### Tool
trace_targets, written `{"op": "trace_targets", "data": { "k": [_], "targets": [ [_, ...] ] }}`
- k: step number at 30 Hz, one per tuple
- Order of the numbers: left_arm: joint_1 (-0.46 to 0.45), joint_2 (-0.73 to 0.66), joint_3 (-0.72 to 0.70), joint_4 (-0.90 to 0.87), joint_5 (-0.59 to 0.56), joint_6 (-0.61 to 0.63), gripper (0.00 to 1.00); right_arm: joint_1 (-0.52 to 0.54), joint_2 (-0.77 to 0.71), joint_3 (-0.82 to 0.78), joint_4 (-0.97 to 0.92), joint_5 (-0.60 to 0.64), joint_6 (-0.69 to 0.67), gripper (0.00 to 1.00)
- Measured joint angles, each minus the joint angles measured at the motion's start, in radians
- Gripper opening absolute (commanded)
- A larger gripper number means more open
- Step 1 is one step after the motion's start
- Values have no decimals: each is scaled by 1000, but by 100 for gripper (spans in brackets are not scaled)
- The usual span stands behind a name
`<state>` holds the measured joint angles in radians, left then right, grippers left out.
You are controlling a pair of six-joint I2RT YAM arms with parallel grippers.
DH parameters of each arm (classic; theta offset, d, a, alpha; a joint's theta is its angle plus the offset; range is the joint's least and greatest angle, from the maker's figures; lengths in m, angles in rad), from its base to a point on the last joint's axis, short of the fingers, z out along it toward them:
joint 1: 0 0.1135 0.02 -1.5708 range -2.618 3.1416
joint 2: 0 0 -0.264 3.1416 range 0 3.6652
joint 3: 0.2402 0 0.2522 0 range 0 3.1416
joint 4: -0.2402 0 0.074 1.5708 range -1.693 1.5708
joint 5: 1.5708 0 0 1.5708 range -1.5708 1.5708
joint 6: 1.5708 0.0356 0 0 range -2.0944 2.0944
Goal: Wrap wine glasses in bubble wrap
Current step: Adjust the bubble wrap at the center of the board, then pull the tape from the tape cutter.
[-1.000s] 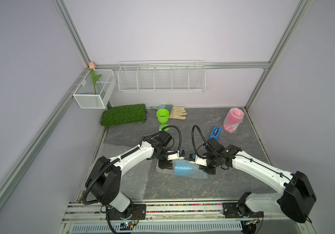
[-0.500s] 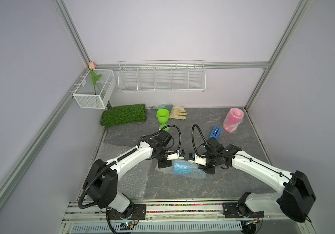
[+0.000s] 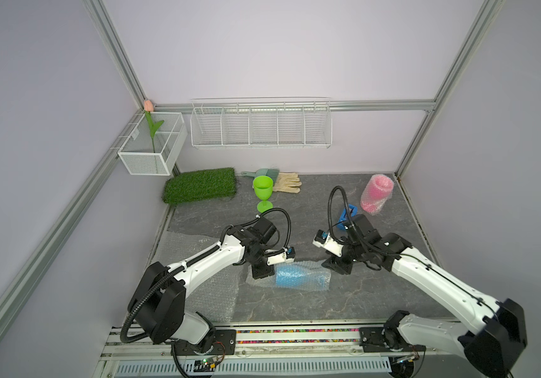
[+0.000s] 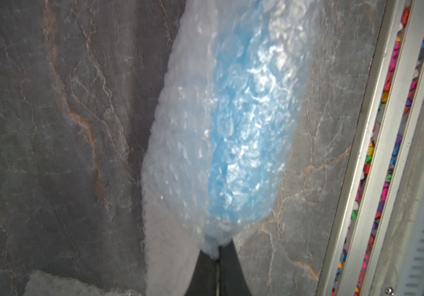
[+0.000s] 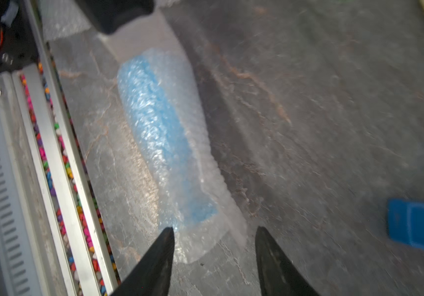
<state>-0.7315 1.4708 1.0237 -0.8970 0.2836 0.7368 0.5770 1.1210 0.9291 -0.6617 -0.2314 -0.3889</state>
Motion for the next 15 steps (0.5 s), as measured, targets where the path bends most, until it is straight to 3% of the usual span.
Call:
{"op": "trace_targets", "data": {
  "k": [7, 10, 15],
  "targets": [
    [-2, -1, 0, 2, -8, 0, 1, -210, -13, -35, 255, 44, 372, 64],
    [-9, -5, 0, 2, -17, -2, 1, -290, 46, -43, 325, 31, 528, 69],
    [-18, -12, 0, 2, -21, -2, 1, -414, 209, -16, 411, -52, 740, 69]
  ]
}}
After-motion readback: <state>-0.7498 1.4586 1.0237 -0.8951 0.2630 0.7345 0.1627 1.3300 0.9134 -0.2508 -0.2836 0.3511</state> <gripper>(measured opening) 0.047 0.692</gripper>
